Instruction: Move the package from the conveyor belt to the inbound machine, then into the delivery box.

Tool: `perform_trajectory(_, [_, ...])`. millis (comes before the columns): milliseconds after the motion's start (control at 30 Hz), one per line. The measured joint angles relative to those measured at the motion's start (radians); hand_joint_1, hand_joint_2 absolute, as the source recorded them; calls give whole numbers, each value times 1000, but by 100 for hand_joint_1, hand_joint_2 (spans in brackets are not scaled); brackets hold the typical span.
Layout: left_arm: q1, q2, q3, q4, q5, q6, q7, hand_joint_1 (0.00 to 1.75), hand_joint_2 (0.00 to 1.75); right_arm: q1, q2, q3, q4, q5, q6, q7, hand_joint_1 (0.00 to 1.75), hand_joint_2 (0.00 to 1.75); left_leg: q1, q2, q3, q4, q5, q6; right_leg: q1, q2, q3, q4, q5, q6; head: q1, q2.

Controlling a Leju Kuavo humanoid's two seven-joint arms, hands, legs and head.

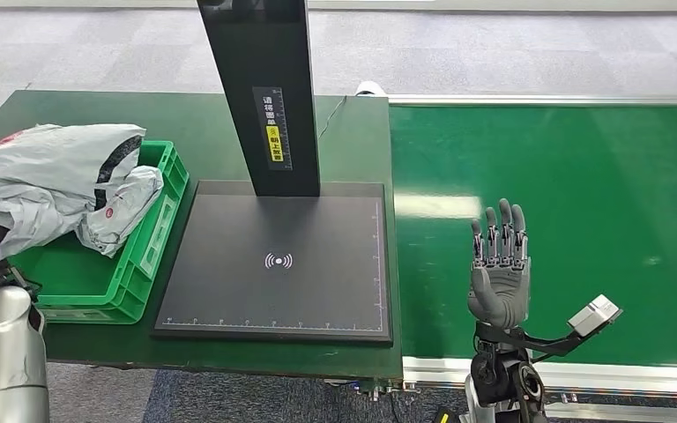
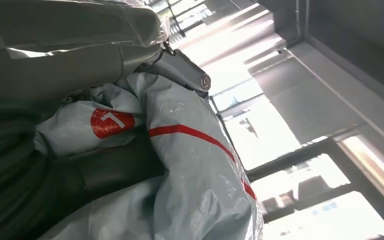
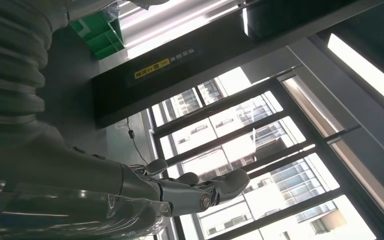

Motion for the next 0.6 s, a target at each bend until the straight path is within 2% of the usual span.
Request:
perform_trajectory(167, [-188, 77, 18, 270, -138, 51, 70, 175, 175, -5, 0, 0, 9, 1, 0, -3, 0, 175, 0, 0, 0, 0, 0, 0, 0, 0, -1, 0, 0, 0, 0, 0])
perform_trajectory(300, [-329, 108, 8, 457, -256, 73, 152, 173, 175, -4, 1, 0, 10, -1, -1, -3, 0, 175, 0, 0, -1, 0, 0, 0, 0, 0, -1, 0, 0, 0, 0, 0])
perform_trajectory(333, [-359, 113, 4, 496, -277, 68, 167, 165, 175, -3, 1, 1, 10, -2, -1, -3, 0, 175, 0, 0, -1, 0, 0, 0, 0, 0, -1, 0, 0, 0, 0, 0])
perform_trajectory(433, [-419, 118, -13, 581, -308, 40, 181, 42, 175, 2, 1, 0, 10, -5, -1, -4, 0, 175, 0, 0, -1, 0, 0, 0, 0, 0, -1, 0, 0, 0, 0, 0])
perform_trajectory(467, [-428, 118, -18, 599, -313, 30, 179, 6, 175, 5, 1, 0, 10, -5, -1, -4, 0, 175, 0, 0, -1, 0, 0, 0, 0, 0, -1, 0, 0, 0, 0, 0])
perform_trajectory(500, [-433, 116, -22, 613, -315, 22, 175, 0, 175, 8, 1, 0, 10, -6, -1, -4, 0, 175, 0, 0, -1, 0, 0, 0, 0, 0, -1, 0, 0, 0, 0, 0])
perform_trajectory(600, [-433, 104, -32, 631, -318, -6, 148, 0, 175, 13, 1, 0, 10, -6, -1, -4, 0, 175, 0, 1, -1, 0, 0, 0, 0, 0, -1, 0, 0, 0, 0, 0])
